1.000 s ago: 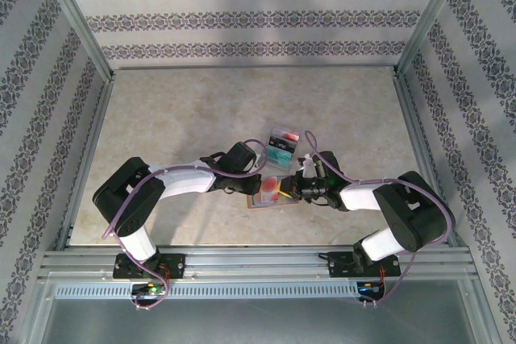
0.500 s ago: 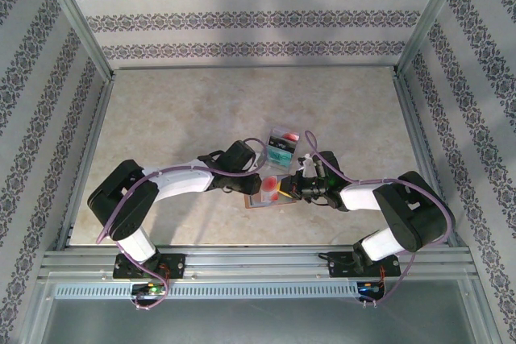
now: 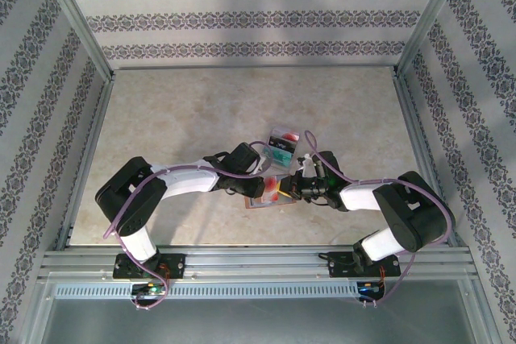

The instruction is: Take the credit cards out of the card holder

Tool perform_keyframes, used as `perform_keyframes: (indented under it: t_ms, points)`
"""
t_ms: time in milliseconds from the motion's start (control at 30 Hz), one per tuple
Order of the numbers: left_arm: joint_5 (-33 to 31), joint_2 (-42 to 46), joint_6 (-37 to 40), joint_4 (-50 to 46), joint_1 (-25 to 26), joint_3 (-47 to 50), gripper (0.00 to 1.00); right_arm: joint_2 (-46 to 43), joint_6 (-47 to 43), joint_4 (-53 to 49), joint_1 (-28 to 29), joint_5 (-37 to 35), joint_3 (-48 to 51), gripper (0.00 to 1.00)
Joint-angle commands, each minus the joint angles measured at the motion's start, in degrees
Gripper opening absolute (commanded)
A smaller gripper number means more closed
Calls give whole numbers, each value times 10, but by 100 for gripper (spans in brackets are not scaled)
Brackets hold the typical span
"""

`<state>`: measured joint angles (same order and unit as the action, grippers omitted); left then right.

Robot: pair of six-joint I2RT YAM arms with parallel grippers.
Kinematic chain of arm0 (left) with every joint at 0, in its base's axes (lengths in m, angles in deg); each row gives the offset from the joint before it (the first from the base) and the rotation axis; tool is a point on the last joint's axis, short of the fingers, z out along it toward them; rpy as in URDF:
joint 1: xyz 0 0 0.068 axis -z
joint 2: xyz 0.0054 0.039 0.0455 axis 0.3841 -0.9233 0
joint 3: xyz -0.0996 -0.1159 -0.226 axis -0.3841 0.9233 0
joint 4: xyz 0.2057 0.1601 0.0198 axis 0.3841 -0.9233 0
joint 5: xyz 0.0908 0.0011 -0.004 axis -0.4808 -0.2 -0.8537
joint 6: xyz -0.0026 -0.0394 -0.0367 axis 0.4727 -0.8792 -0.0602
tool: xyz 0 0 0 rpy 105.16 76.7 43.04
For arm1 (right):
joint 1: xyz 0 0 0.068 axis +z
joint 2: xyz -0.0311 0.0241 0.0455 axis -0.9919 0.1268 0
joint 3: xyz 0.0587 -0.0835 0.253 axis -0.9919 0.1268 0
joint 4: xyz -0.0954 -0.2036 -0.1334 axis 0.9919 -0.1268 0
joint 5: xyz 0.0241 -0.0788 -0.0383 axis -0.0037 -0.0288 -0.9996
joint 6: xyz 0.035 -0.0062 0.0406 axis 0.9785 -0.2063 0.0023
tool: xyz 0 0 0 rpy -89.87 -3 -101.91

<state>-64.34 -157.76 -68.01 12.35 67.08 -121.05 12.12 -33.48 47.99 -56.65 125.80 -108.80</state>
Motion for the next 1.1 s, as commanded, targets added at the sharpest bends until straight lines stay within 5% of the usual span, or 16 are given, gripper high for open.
perform_keyframes:
  t_ms: [0, 233, 500, 633, 1067]
  points:
    - [12, -22, 6, 1, 7, 2, 13, 1, -8, 32, 16, 3, -14, 11]
    - [12, -18, 4, -1, 7, 4, 12, 22, -5, 50, 30, 1, -21, 19]
    - [13, -20, -1, 4, 7, 9, 10, 20, -8, 52, 30, -1, -26, 14]
    - [5, -15, -5, -4, 7, 8, 10, 22, -11, 50, 29, -1, -27, 0]
    - [-100, 38, -21, -56, 5, 24, 16, -36, -43, -54, 38, -43, -30, 0]
